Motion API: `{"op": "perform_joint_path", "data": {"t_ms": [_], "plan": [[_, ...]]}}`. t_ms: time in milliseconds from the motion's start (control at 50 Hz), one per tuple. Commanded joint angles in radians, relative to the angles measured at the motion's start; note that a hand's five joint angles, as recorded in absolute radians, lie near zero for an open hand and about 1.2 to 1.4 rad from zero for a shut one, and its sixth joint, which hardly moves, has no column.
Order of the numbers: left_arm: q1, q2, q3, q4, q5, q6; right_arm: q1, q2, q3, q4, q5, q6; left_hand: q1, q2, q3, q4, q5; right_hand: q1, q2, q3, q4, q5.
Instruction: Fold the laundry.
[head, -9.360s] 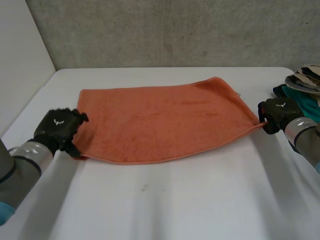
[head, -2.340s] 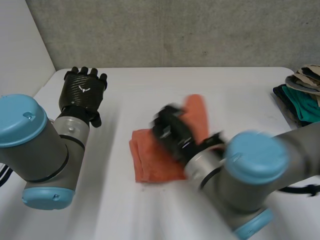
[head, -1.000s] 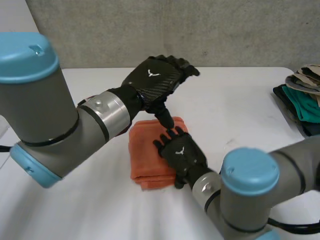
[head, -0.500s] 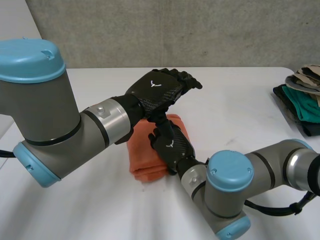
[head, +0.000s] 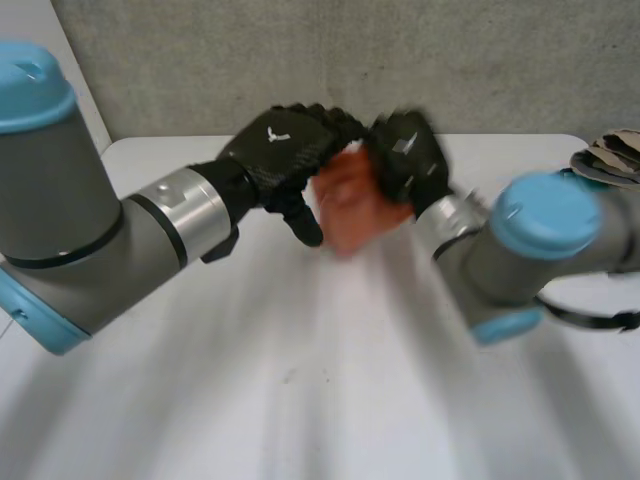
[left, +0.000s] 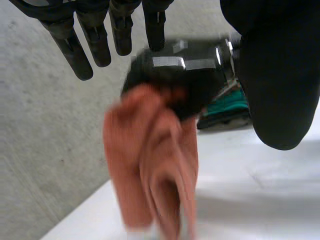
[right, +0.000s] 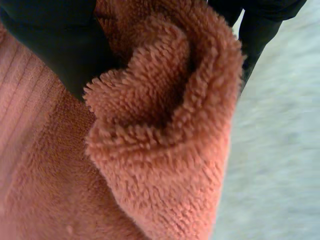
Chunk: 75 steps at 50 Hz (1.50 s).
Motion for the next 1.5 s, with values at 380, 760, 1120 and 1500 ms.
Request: {"op": "perform_joint_path", "data": {"t_ms": [380,760,1120,1500], "plan": [[-0.013,0.032,-0.022,0.015,0.003,-0.034,-0.831,0.068,-0.055,-0.501,-0.372,0.564,0.036,0.041,0.037,0.042,0.044,0.38,0.255,0.238,0.199,0.297],[-0.055,0.035,-0.059,0.015,0.003,-0.029,-1.027,0.14,0.048,-0.528,-0.682,0.555,0.039,0.044,0.04,0.045,0.047,0.372,0.247,0.231,0.192,0.29],[-0.095,0.093,-0.062,0.015,0.003,-0.035,-1.17,-0.177,-0.009,0.265,-0.614,0.317,0.036,0.041,0.037,0.042,0.044,-0.842,-0.967,-0.983,-1.022,-0.924],[-0.053,0.257,-0.037,0.06,-0.069,-0.149,-0.703,-0.551,0.054,0.405,-0.119,0.111,0.03,0.035,0.031,0.036,0.038,-0.842,-0.967,-0.983,-1.022,-0.924]]}}
